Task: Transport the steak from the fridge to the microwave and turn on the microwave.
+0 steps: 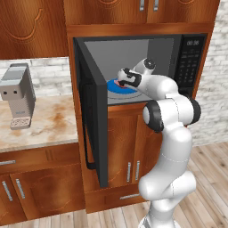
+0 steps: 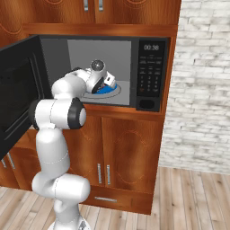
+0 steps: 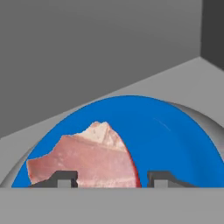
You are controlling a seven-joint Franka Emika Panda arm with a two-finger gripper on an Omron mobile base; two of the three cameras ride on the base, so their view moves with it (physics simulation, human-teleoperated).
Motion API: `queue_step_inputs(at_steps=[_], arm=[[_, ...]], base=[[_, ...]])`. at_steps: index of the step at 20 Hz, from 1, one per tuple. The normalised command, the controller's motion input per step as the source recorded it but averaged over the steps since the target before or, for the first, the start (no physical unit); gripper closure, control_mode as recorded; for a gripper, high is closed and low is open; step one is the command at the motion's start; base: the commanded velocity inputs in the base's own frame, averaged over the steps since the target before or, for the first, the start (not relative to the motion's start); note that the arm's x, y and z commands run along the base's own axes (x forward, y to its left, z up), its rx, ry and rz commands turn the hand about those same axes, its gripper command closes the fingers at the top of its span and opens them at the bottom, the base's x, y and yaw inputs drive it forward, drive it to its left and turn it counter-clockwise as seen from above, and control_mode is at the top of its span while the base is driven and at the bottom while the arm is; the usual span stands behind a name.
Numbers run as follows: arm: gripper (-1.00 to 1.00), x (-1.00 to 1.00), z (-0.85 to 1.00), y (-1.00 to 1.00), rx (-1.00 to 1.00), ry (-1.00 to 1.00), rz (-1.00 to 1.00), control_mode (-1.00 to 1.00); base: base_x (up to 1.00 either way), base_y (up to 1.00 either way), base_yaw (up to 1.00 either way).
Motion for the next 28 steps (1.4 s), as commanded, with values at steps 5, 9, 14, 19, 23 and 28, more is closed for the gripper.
queue_step_inputs(at_steps=[5, 9, 14, 19, 23, 28], arm=[[-1.0, -0.15, 0.06, -0.02, 0.0, 0.0, 0.0, -1.0], [-1.0, -0.3, 0.04, 0.0, 0.0, -0.04, 0.0, -1.0], [-1.0, -0.48, 0.08, 0.04, 0.0, -0.2, 0.0, -1.0], [-1.0, -0.55, 0.28, 0.0, -0.01, -0.12, 0.0, -1.0], [-1.0, -0.58, 0.32, -0.01, 0.0, 0.0, 0.0, -1.0], [-1.0, -0.6, 0.39, 0.0, 0.0, 0.01, 0.0, -1.0]], base=[[0.0, 0.0, 0.0], [0.0, 0.0, 0.0], [0.0, 0.0, 0.0], [0.0, 0.0, 0.0], [0.0, 0.0, 0.0], [0.0, 0.0, 0.0]])
